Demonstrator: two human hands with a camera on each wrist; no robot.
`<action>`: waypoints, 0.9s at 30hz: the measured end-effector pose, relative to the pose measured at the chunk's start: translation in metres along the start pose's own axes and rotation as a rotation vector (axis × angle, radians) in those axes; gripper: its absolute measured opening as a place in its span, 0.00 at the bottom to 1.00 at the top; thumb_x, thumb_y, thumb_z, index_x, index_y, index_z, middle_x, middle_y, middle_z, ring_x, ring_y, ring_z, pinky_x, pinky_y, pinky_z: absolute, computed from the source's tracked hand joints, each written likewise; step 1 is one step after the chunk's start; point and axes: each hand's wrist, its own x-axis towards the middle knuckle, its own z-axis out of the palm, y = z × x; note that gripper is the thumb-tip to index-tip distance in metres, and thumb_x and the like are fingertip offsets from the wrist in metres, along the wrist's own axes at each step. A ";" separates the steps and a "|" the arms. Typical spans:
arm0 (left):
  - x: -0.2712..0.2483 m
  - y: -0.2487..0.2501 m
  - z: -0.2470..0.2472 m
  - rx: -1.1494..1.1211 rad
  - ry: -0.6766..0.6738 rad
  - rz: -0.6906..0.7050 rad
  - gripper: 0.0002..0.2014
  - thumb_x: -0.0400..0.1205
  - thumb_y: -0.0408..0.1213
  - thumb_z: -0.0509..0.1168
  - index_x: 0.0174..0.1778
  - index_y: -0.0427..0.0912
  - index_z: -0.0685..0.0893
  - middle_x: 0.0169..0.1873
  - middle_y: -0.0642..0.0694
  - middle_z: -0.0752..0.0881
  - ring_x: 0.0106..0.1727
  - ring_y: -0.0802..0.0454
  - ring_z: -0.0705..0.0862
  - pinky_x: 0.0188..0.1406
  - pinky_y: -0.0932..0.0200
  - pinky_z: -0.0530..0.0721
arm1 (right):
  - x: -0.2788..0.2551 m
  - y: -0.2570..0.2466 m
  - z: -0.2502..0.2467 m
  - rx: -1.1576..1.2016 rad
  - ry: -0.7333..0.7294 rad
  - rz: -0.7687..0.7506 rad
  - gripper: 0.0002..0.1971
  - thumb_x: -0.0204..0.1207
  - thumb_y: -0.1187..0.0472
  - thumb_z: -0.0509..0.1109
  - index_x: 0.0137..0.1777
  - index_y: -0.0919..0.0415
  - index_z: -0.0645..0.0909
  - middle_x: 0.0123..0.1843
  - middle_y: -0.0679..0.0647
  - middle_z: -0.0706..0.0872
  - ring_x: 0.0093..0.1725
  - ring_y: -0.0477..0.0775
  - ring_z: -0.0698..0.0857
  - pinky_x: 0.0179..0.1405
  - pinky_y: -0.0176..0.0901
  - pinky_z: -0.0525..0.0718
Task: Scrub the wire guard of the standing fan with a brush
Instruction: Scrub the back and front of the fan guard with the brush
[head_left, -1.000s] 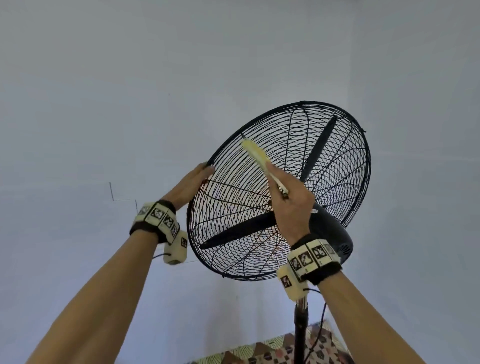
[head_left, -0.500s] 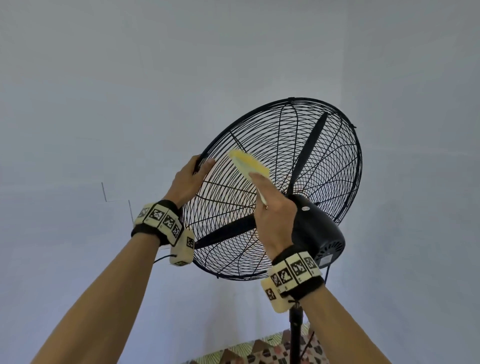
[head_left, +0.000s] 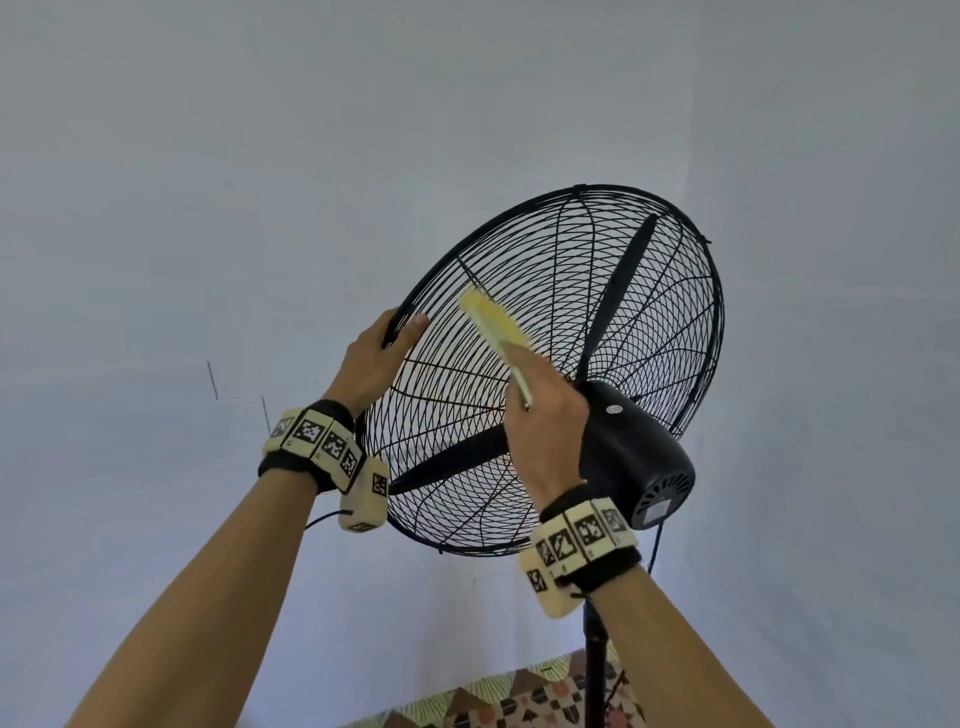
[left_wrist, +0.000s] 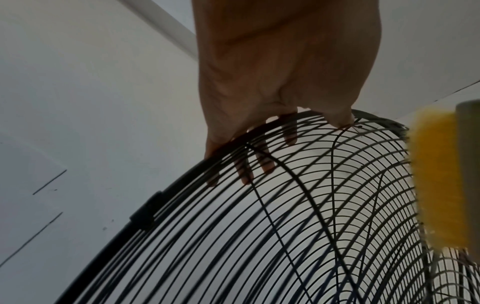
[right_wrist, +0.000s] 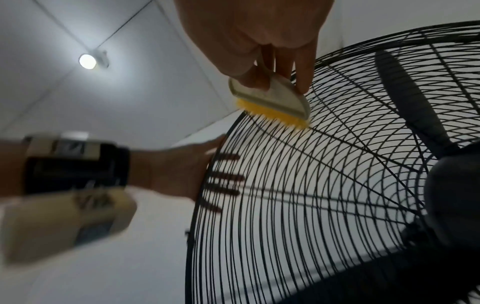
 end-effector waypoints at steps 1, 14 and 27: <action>0.000 -0.002 -0.001 0.001 0.005 0.002 0.32 0.85 0.73 0.56 0.78 0.57 0.77 0.63 0.54 0.87 0.65 0.47 0.85 0.72 0.44 0.80 | -0.013 -0.001 0.004 -0.024 -0.065 -0.050 0.20 0.78 0.74 0.74 0.68 0.62 0.86 0.66 0.58 0.90 0.64 0.55 0.90 0.65 0.46 0.88; -0.001 -0.004 0.004 0.031 0.049 0.018 0.32 0.85 0.72 0.55 0.77 0.56 0.78 0.57 0.54 0.87 0.60 0.49 0.85 0.58 0.53 0.78 | -0.015 0.017 -0.004 -0.151 -0.027 0.060 0.19 0.76 0.74 0.76 0.66 0.61 0.87 0.62 0.57 0.88 0.64 0.55 0.85 0.69 0.42 0.83; -0.004 -0.007 0.005 0.010 0.062 0.023 0.32 0.84 0.75 0.55 0.74 0.56 0.80 0.55 0.53 0.87 0.60 0.48 0.86 0.59 0.51 0.79 | -0.006 0.015 -0.012 -0.157 -0.042 0.090 0.16 0.76 0.71 0.75 0.63 0.59 0.86 0.62 0.53 0.86 0.65 0.51 0.80 0.69 0.27 0.71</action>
